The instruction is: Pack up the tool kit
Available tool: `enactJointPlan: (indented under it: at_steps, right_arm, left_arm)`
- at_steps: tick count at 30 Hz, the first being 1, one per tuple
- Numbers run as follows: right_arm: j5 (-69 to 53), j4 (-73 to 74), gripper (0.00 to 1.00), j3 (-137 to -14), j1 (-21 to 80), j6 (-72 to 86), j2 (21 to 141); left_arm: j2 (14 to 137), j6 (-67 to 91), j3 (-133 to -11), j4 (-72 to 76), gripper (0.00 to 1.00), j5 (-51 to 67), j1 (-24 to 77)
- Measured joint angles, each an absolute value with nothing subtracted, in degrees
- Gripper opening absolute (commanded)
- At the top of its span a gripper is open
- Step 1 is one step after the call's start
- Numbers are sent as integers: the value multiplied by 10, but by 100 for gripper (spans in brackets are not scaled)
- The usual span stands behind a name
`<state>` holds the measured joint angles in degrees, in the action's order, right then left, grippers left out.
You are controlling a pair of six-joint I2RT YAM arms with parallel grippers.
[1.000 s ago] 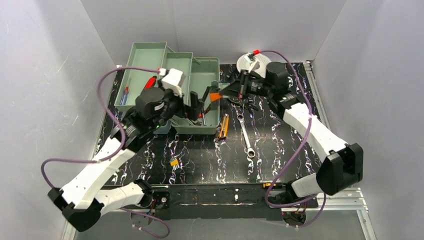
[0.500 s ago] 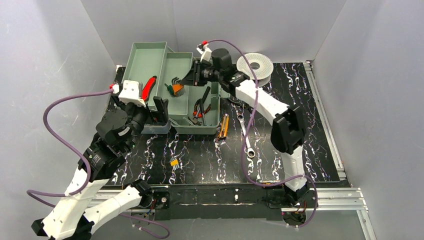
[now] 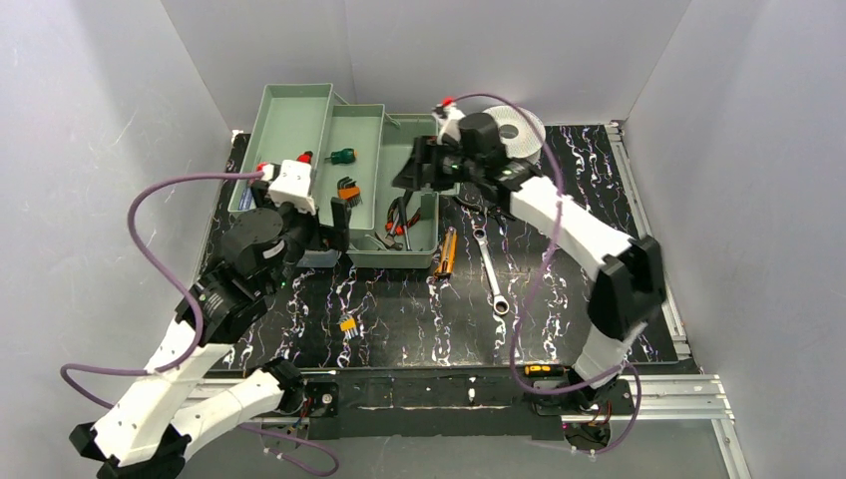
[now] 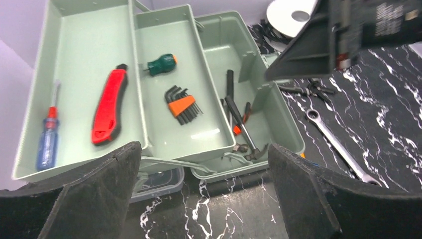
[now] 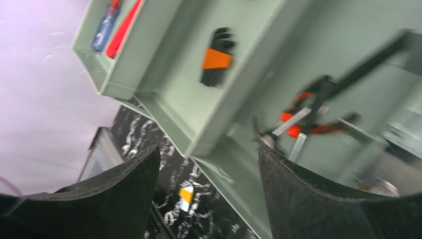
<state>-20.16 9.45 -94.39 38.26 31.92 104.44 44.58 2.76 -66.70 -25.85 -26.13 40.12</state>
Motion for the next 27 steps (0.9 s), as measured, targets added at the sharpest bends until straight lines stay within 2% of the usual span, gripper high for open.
enactJointPlan:
  at_steps: [8, 15, 17, 18, 21, 27]
  right_arm:
    - [-11, 163, 81, -742, 349, 263, 832]
    - [164, 254, 82, -619, 358, 291, 782]
    - [245, 271, 85, -586, 388, 307, 769]
    - [261, 272, 90, -583, 397, 314, 767]
    - [280, 270, 90, -583, 405, 339, 807]
    - [218, 249, 83, -617, 406, 358, 931]
  left_arm:
    - [523, 26, -663, -264, 99, -179, 401]
    - [519, 2, -654, -267, 99, -141, 401]
    - [514, -21, -642, -263, 99, -134, 401]
    - [514, -28, -638, -261, 99, -138, 401]
    - [496, -63, -597, -224, 99, -155, 401]
    - [412, -92, -483, -131, 100, -226, 401]
